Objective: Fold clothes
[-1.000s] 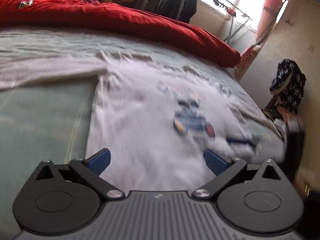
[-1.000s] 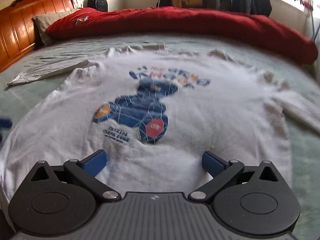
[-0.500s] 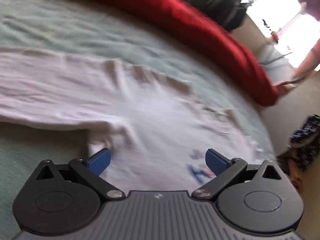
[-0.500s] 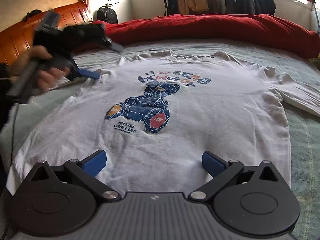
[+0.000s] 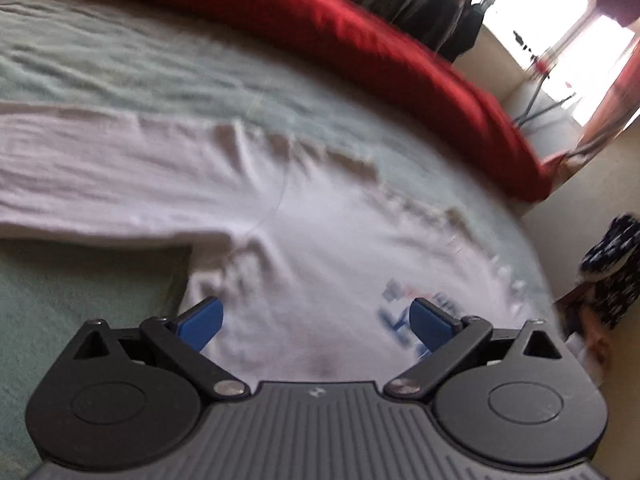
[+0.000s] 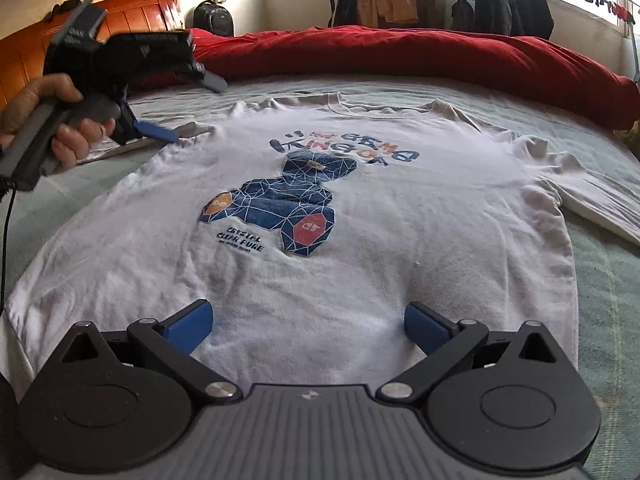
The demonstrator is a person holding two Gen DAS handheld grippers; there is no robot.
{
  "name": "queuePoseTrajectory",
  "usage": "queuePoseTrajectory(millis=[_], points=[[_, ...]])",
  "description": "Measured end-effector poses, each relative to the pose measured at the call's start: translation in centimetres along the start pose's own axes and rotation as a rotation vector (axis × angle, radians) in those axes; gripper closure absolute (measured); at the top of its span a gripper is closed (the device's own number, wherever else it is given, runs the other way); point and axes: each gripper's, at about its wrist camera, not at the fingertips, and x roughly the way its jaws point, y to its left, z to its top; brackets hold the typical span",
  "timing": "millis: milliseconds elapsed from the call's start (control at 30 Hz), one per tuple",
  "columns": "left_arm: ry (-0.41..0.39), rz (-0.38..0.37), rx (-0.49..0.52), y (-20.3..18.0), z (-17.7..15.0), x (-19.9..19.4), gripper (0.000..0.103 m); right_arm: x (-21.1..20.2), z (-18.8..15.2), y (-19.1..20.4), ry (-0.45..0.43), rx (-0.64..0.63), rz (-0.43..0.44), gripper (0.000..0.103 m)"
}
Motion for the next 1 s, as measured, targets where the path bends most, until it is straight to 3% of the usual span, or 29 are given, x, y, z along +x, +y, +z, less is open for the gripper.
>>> queuePoseTrajectory(millis=[100, 333, 433, 533, 667, 1000], points=[[-0.018, 0.011, -0.01, 0.6, -0.4, -0.7, 0.004, 0.0, -0.1, 0.1, -0.002, -0.01, 0.001, 0.0], [-0.192, 0.083, 0.01, 2.5, 0.1, -6.6, 0.005, -0.1, -0.2, 0.2, -0.01, -0.023, 0.002, 0.0], [-0.248, 0.129, -0.085, 5.7, 0.0, -8.6, 0.006, -0.1, -0.2, 0.2, -0.012, -0.026, 0.0, 0.0], [-0.321, 0.184, -0.24, 10.3, -0.8, -10.8, 0.008, -0.2, -0.3, 0.3, -0.009, -0.029, -0.003, 0.0], [-0.373, 0.201, -0.4, 15.6, -2.0, -13.1, 0.014, -0.4, -0.1, 0.5, 0.003, -0.026, -0.01, 0.0], [-0.395, 0.178, -0.512, 21.8, -3.0, -14.9, 0.03, 0.3, 0.6, 1.7, 0.022, -0.028, -0.069, 0.0]])
